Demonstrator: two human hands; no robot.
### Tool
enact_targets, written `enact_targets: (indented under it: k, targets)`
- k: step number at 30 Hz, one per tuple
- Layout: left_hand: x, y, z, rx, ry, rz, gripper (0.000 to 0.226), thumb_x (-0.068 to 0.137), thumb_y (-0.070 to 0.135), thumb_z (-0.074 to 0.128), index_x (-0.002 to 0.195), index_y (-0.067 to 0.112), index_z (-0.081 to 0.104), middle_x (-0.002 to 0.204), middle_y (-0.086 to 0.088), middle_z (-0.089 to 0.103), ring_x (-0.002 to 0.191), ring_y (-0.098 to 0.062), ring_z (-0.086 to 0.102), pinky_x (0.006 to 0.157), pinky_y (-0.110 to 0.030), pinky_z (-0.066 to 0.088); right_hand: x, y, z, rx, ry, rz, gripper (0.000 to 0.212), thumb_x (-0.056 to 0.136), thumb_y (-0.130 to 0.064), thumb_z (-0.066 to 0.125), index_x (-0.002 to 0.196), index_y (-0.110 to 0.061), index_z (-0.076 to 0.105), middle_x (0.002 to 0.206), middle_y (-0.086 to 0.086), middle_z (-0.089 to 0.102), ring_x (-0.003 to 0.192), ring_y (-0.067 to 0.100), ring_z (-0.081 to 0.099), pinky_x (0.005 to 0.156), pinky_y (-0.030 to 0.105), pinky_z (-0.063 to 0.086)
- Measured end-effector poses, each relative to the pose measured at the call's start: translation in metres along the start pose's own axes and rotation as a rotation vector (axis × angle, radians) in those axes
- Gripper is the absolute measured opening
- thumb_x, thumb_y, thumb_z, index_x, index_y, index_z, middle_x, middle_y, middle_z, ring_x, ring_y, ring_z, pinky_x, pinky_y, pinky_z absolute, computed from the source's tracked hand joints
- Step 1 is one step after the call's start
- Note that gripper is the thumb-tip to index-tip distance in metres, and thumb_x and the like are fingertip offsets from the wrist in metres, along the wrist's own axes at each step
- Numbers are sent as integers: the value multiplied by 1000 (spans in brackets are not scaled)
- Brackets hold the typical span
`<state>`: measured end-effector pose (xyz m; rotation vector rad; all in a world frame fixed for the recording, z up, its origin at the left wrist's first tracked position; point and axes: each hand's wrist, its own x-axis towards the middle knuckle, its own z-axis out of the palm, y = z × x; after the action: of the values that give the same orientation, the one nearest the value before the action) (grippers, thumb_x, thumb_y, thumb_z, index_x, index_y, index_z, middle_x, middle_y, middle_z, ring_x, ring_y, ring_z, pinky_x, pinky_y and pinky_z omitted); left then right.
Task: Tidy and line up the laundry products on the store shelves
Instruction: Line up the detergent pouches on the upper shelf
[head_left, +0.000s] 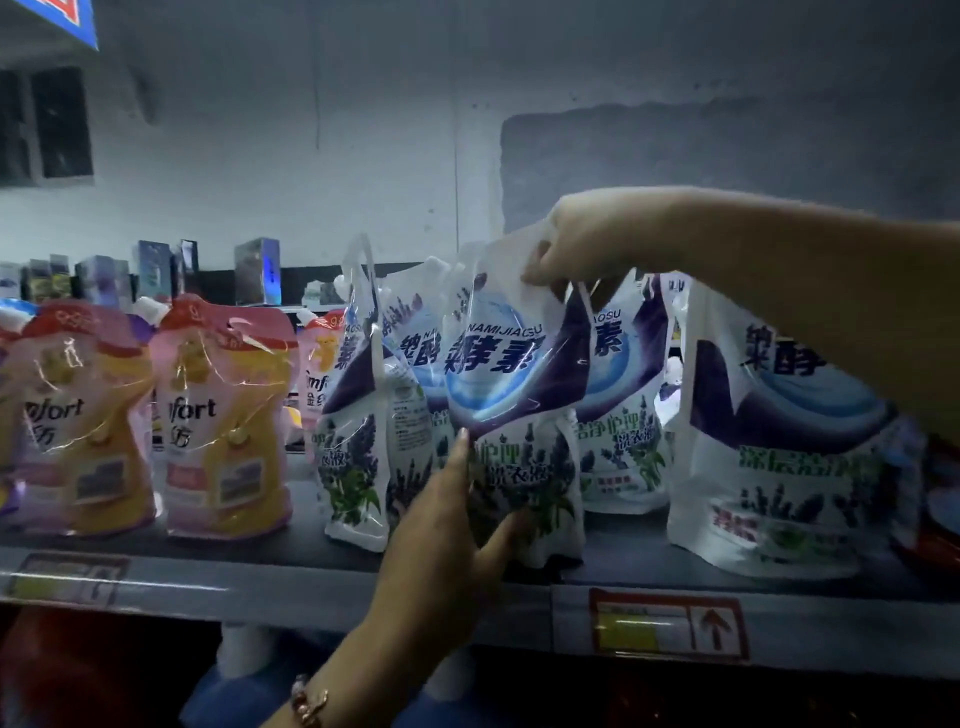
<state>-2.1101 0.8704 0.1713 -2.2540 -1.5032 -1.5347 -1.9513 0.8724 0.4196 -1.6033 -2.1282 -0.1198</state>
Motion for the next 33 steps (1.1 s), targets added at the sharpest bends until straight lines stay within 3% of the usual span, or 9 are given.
enact_targets:
  k: [5,9,12,16,21,24,26,30,33]
  targets:
    - [28,-24,-14,-291,-93,-14,68,79,55,69,139,52,37,110,19,56,101,-4,60,90,-35,56,6,42,-20,118,-26,133,22,93,-24,65,90,-2,71,86,8,75,60,15,64,62,24,55]
    - [49,-20,-2,-385,-296,-73,120,71,50,78,153,46,-9,154,14,27,139,-6,32,115,-30,30,10,55,-28,201,-58,170,20,92,-21,66,100,-3,69,86,8,75,68,16,66,72,29,57]
    - [54,-17,11,-365,-318,-35,133,65,59,78,148,47,-26,164,11,11,147,-6,18,120,-32,24,14,49,-33,9,-51,178,24,84,-27,75,92,-6,71,81,7,76,64,16,69,65,30,58]
    - [43,-5,17,-272,-229,67,134,55,73,72,145,50,-25,160,8,21,139,-6,29,112,-27,30,8,34,-46,-169,57,126,31,76,-37,79,99,-16,74,81,-1,74,74,16,70,66,28,54]
    - [38,1,22,-234,-230,98,136,60,72,74,138,53,-36,156,3,22,136,-16,36,105,-26,34,1,10,-12,-402,75,-98,53,87,-47,66,132,-21,56,116,-7,60,95,13,52,84,25,37]
    - [43,-4,22,-275,-238,122,139,50,83,67,139,55,-36,158,4,18,137,-11,34,109,-31,36,3,13,-3,-361,150,-127,29,96,-33,57,121,-20,63,110,-2,64,89,17,54,76,26,38]
    - [43,-5,26,-275,-250,125,141,55,73,75,140,52,-36,156,3,22,132,-8,34,108,-30,37,2,19,-9,-279,163,-117,22,97,-31,57,115,-23,68,98,-8,65,86,15,59,76,27,42]
    - [47,7,35,-219,-291,159,142,67,57,80,137,47,-43,149,-4,24,126,-12,38,101,-23,35,7,22,-18,-279,168,-103,25,95,-33,61,119,-26,68,96,-13,60,88,11,57,78,25,39]
    - [51,9,31,-220,-328,115,144,66,55,83,138,48,-41,147,-6,28,128,-21,44,106,-32,41,16,24,-21,-302,165,-66,28,94,-34,62,120,-26,68,102,-11,60,93,12,56,82,25,39]
